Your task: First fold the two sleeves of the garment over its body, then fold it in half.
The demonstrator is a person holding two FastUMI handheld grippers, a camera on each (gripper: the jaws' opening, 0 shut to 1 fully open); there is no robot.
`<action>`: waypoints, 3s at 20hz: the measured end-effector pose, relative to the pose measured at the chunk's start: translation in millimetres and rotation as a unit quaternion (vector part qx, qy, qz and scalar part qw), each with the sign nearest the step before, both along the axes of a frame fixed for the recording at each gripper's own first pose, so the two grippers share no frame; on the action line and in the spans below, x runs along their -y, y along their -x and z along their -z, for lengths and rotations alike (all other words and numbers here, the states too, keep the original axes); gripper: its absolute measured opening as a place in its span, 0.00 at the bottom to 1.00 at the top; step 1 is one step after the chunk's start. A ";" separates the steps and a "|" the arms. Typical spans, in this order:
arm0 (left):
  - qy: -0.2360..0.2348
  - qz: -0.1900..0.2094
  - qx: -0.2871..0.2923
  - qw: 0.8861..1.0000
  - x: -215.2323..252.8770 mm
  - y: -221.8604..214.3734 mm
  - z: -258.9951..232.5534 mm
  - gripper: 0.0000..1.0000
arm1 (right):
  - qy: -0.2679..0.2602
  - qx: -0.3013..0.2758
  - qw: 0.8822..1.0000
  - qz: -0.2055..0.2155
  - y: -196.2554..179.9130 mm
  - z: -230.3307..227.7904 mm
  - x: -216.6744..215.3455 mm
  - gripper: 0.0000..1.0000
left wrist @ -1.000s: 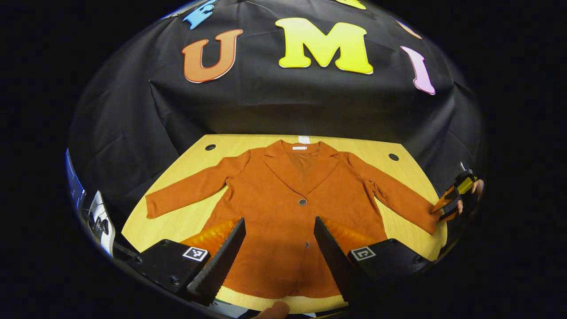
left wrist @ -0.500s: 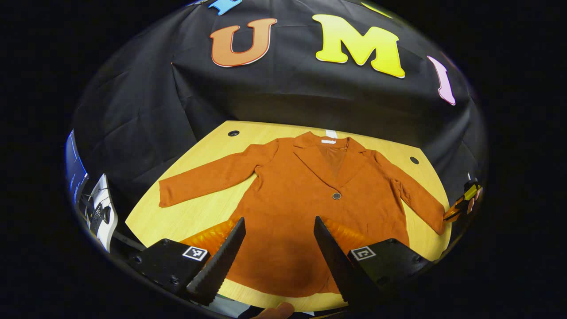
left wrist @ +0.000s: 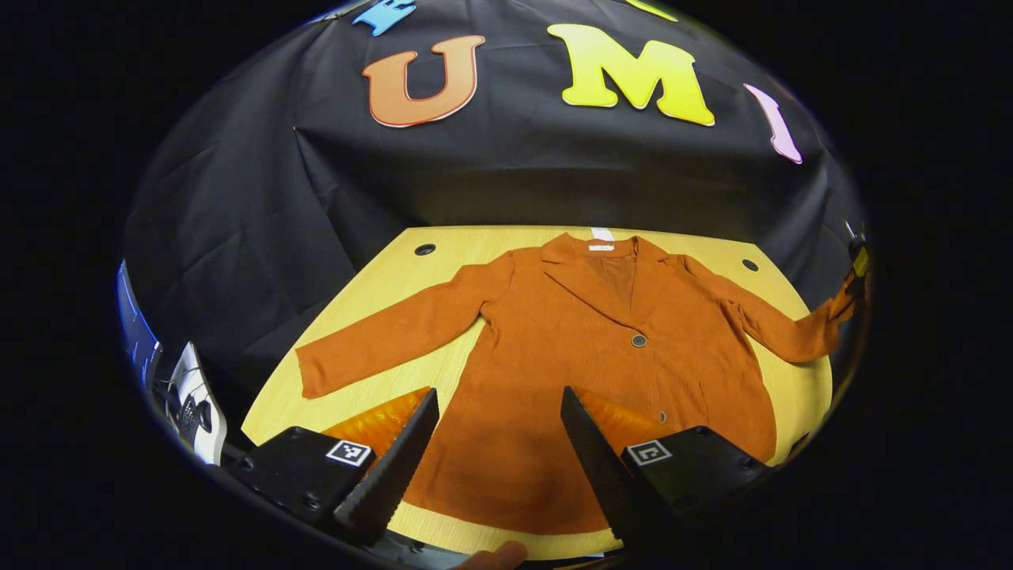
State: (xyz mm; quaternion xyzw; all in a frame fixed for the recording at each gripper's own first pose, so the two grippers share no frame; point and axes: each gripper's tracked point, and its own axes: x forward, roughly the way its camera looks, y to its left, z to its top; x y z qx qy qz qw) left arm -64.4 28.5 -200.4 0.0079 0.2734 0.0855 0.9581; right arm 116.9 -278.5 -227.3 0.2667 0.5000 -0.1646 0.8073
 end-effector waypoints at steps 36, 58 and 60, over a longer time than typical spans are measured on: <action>0.047 -0.117 -0.032 0.992 -268.9 89.1 80.9 1.00 | 0.042 0.052 0.943 -0.326 -101.1 44.9 -630.0 0.16; 0.310 -0.244 -0.233 0.889 -344.4 -27.4 111.0 0.93 | 0.238 0.155 0.861 -0.422 73.8 -40.0 -330.6 0.96; 0.316 -0.235 -0.258 0.882 -347.8 -30.6 117.8 0.89 | 0.220 0.158 0.884 -0.381 97.9 -39.1 -292.8 0.96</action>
